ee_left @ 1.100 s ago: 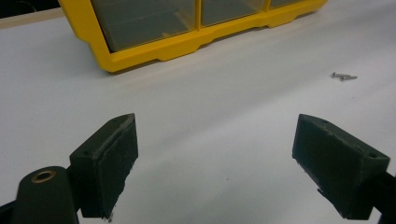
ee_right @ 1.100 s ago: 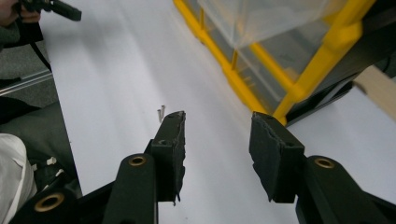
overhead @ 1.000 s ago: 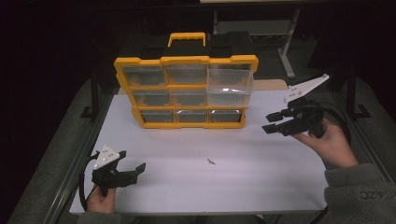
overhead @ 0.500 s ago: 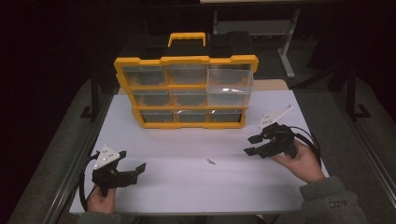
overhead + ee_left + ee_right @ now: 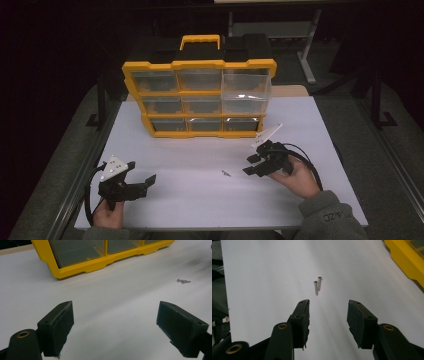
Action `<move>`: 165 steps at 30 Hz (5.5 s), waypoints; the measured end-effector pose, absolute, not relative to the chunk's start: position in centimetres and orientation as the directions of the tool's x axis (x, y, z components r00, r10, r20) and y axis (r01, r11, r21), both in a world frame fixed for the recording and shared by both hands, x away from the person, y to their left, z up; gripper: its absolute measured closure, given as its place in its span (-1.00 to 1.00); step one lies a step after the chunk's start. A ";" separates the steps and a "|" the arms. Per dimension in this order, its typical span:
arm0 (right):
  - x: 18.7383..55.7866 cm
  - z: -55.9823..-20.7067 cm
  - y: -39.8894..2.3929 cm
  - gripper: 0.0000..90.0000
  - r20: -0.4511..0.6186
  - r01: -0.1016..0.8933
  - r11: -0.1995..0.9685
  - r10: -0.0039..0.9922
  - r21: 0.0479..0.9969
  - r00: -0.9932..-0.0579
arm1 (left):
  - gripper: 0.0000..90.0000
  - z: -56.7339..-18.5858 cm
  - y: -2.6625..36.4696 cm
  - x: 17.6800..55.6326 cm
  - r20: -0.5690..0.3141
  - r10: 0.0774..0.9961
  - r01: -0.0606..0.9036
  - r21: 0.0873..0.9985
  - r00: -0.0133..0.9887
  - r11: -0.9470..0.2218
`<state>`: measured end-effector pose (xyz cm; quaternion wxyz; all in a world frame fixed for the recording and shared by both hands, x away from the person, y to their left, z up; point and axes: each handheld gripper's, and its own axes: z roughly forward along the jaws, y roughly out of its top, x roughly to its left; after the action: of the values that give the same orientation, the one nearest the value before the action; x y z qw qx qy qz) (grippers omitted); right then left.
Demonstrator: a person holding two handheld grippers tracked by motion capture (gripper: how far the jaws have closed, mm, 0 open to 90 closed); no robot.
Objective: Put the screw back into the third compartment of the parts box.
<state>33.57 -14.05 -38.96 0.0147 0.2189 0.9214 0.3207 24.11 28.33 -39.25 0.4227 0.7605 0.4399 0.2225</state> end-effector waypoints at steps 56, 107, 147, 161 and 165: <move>36.8 -43.5 -7.3 0.93 0.097 0.355 0.753 0.365 0.555 -0.926 | -0.70 -39.2 28.3 24.1 -0.035 0.855 0.478 0.840 0.517 -0.255; 36.3 -34.5 -20.9 0.93 0.202 0.506 0.610 0.498 0.609 -0.843 | -0.70 -39.3 28.3 24.1 -0.031 0.856 0.481 0.837 0.517 -0.260; 39.2 -13.5 -21.2 0.93 0.033 0.380 0.640 0.484 0.669 -0.874 | -0.70 -39.1 28.3 24.0 -0.036 0.858 0.482 0.839 0.513 -0.253; 41.0 -13.5 -15.9 0.92 0.019 0.332 0.690 0.419 0.643 -0.908 | -0.70 -39.1 28.4 24.0 -0.040 0.857 0.481 0.840 0.514 -0.250; 41.5 -14.2 -14.7 0.92 0.027 0.338 0.701 0.414 0.628 -0.910 | -0.70 -39.1 28.4 24.1 -0.030 0.854 0.475 0.841 0.519 -0.259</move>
<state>41.49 -14.74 -14.23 0.0581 0.2041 0.9204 0.3284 24.06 28.44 -39.07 0.4241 0.7613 0.4364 0.2237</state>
